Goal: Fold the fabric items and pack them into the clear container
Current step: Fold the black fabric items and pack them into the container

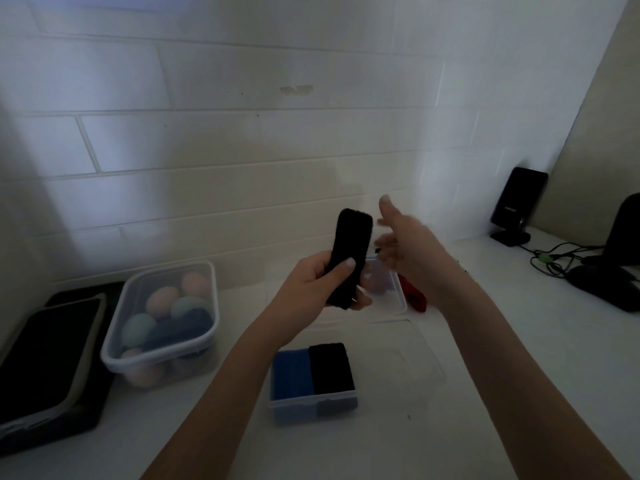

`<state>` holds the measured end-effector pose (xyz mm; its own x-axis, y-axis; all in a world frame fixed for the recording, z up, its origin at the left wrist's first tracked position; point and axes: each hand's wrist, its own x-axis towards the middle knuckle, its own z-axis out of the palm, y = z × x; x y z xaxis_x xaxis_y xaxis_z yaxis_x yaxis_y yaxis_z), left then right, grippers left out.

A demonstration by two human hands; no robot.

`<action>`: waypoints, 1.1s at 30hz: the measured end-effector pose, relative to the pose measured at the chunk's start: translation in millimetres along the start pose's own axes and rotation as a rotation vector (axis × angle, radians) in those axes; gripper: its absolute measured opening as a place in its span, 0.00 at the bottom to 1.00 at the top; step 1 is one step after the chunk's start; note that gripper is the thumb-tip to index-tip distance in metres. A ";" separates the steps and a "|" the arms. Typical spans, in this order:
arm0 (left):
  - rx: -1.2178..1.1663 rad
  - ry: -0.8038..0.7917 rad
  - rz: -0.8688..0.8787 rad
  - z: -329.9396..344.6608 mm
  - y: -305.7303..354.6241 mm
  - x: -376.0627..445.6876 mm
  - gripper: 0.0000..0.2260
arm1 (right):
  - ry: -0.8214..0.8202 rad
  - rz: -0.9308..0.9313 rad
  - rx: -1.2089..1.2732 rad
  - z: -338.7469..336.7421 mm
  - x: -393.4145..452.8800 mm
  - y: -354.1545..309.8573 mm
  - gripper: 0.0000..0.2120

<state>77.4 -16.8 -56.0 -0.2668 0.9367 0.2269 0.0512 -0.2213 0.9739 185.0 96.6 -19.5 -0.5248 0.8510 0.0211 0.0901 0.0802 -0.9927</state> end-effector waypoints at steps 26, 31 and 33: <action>0.716 0.534 0.382 -8.4 -19.4 7.8 0.12 | -0.107 -0.329 0.133 2.4 -20.9 -11.8 0.17; 0.578 0.572 0.497 -4.9 -13.2 5.0 0.16 | -0.267 -0.485 0.029 0.7 -23.7 -13.8 0.03; 0.412 0.466 0.388 -3.1 -9.6 4.8 0.11 | -0.306 -0.556 -0.126 2.6 -23.8 -13.6 0.08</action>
<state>72.6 -10.9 -64.3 -0.5332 0.5785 0.6173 0.5583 -0.3075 0.7705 194.0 73.9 -6.9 -0.7378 0.4797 0.4749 -0.1758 0.5427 -0.8213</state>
